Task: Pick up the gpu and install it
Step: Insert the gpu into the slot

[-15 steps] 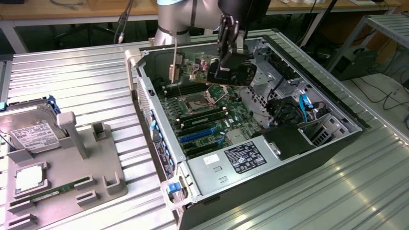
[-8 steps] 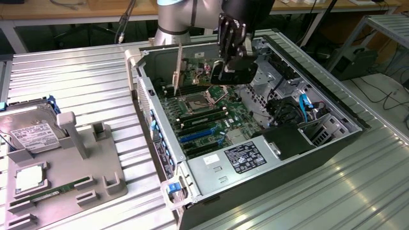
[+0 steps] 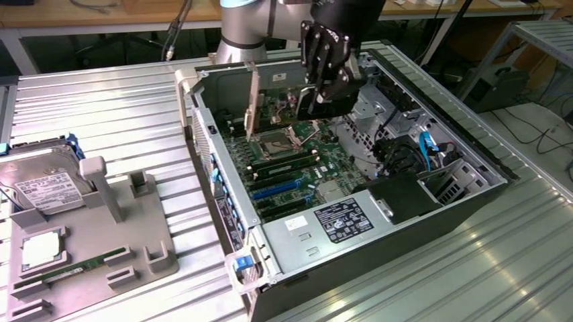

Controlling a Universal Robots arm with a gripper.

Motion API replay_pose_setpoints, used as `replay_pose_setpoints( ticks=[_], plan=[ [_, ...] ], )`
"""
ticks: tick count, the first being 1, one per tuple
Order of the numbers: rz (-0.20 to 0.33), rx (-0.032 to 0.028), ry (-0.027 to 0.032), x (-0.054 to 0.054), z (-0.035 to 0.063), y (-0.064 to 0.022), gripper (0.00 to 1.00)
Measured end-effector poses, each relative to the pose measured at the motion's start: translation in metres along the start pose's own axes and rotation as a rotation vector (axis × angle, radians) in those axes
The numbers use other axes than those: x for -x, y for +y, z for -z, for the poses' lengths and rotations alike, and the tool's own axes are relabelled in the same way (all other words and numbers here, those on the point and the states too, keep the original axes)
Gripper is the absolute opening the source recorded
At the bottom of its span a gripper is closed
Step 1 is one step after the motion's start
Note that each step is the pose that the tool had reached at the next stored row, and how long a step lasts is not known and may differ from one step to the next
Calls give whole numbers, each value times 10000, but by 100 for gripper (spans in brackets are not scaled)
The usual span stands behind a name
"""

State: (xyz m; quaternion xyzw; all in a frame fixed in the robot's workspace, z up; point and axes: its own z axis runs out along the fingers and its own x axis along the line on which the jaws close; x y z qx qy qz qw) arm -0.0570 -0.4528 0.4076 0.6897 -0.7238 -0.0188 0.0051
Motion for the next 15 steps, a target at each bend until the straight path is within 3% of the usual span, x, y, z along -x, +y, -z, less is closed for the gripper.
replay_pose_setpoints(
  ticks=[3, 6, 15],
  plan=[
    [595, 10, 19, 4, -34, -3, 28],
    [736, 11, 21, 18, -114, -9, 28],
    [551, 8, 15, 20, -258, -11, 28]
  ],
)
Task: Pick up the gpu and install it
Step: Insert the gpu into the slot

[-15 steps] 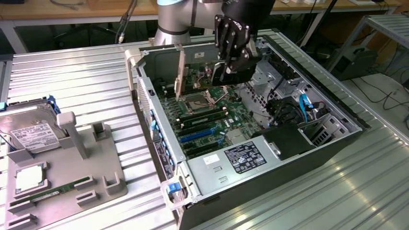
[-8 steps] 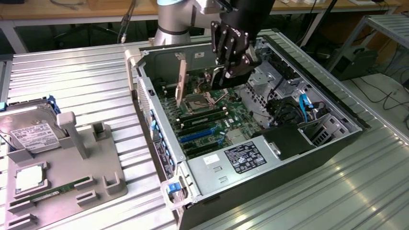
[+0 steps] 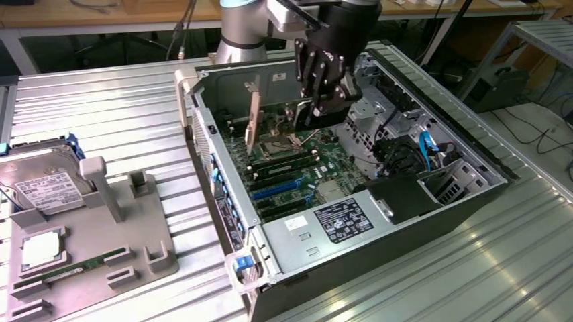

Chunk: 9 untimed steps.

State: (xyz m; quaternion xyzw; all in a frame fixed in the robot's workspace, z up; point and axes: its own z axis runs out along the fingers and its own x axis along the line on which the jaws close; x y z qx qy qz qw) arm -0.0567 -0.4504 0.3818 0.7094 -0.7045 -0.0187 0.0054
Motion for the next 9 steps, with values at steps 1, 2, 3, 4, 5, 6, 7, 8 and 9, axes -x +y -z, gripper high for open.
replay_pose_setpoints(
  ticks=[1, 2, 3, 4, 5, 6, 7, 8, 9],
  plan=[
    [-1, 0, 2, 0, -19, 20, 28],
    [-2, -4, 1, 0, -39, 32, 28],
    [0, -20, 3, 0, -45, 32, 28],
    [-2, -27, 1, -1, -52, 36, 28],
    [-2, -27, 0, -1, -65, 49, 28],
    [-2, -27, 1, -1, -75, 58, 28],
    [-2, -27, 16, -1, -87, 65, 28],
    [-3, -26, 37, 0, -100, 69, 28],
    [-3, -25, 54, 0, -116, 71, 28]
  ],
)
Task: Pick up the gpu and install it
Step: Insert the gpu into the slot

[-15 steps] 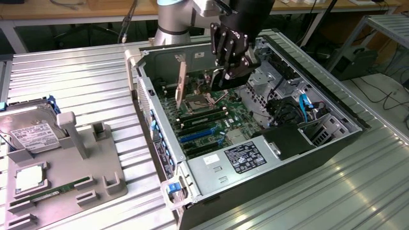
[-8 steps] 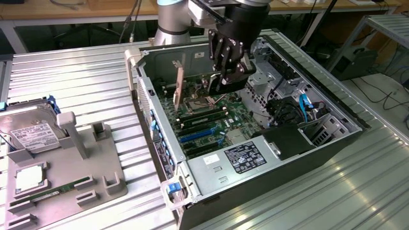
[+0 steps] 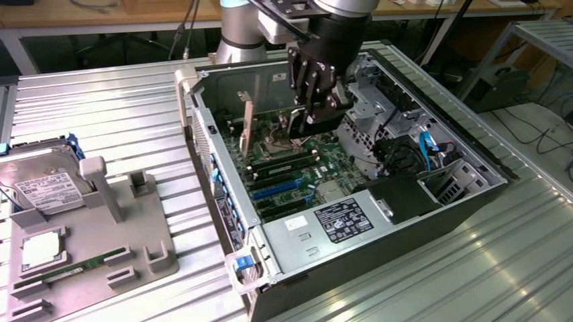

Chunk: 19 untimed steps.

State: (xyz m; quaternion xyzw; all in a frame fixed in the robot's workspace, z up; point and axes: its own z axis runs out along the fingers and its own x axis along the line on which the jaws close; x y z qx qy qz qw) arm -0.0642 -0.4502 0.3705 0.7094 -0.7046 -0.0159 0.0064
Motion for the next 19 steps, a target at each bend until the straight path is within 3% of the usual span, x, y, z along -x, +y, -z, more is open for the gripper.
replay_pose_setpoints(
  ticks=[6, 16, 19],
  plan=[
    [0, -1, 10, 1, -159, -2, 28],
    [-84, -13, 23, 0, -256, -6, 28],
    [-110, -13, 23, -1, -340, -10, 28]
  ],
)
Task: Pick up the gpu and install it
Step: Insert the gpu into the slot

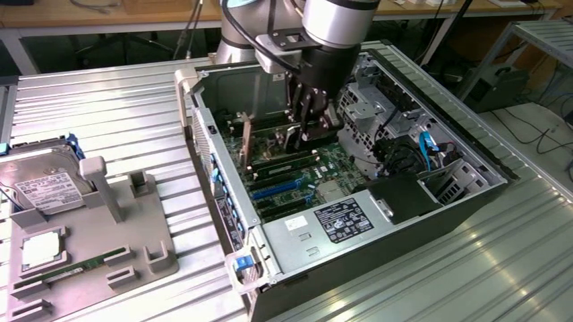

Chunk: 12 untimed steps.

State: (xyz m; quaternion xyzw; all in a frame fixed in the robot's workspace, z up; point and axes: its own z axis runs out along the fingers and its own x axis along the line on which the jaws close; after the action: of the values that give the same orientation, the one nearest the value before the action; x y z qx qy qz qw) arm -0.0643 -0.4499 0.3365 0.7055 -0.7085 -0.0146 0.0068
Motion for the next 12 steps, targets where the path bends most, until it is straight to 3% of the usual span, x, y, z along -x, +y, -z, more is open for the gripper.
replay_pose_setpoints(
  ticks=[12],
  plan=[
    [0, -1, -1, -9, -243, -8, 28]
  ],
)
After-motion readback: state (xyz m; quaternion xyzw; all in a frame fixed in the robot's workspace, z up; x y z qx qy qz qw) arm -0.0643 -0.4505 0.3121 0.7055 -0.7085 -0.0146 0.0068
